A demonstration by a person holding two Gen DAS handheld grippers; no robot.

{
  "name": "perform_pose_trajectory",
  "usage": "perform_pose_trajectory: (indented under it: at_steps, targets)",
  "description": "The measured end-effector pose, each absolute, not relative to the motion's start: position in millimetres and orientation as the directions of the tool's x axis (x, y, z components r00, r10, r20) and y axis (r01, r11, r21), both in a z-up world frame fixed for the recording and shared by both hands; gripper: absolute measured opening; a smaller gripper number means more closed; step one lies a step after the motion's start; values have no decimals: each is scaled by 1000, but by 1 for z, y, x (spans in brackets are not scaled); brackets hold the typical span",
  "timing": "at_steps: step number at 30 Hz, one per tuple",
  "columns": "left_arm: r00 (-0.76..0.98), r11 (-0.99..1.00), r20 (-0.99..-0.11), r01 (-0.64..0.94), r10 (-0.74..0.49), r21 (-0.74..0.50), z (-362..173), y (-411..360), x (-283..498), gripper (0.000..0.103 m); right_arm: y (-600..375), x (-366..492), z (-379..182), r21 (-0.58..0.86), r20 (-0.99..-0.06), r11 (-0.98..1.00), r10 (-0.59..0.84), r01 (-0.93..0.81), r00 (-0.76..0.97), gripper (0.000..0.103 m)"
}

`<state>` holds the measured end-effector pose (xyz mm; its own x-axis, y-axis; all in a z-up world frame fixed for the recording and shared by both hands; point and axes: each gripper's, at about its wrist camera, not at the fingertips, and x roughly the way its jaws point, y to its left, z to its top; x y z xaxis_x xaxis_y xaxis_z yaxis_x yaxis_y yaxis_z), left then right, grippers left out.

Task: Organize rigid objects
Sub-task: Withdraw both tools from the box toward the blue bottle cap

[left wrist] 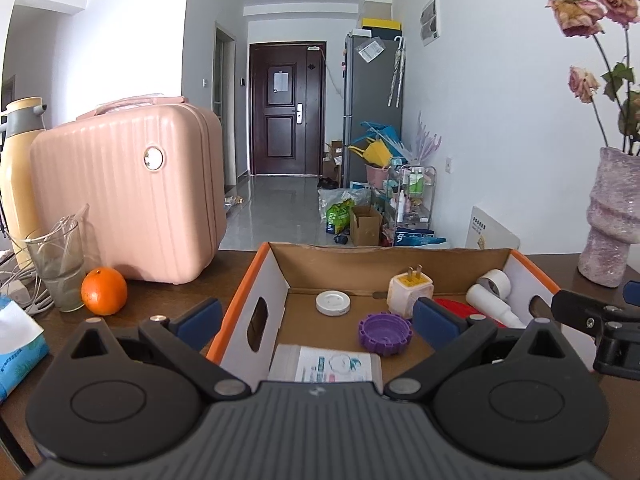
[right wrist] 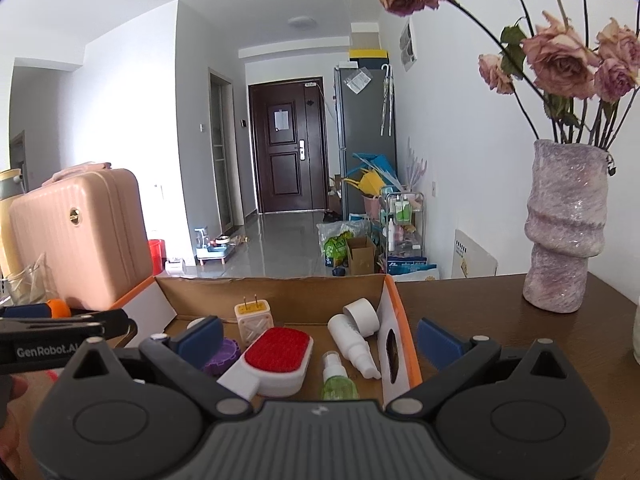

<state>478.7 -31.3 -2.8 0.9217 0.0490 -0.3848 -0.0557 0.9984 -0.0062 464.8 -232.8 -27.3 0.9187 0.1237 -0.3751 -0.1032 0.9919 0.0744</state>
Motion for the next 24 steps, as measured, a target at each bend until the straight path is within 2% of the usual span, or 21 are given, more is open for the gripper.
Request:
perform_pose_trajectory:
  at_steps: [10, 24]
  targets:
    - [923, 999, -383, -31, 24, -13, -6, -29, 440, 103, -233, 417, -30, 61, -330, 992, 125, -111, 936, 103]
    - [913, 999, -407, -33, 30, -1, -11, -22, 395, 103, -233, 369, -46, 42, -381, 994, 113, -105, 918, 103]
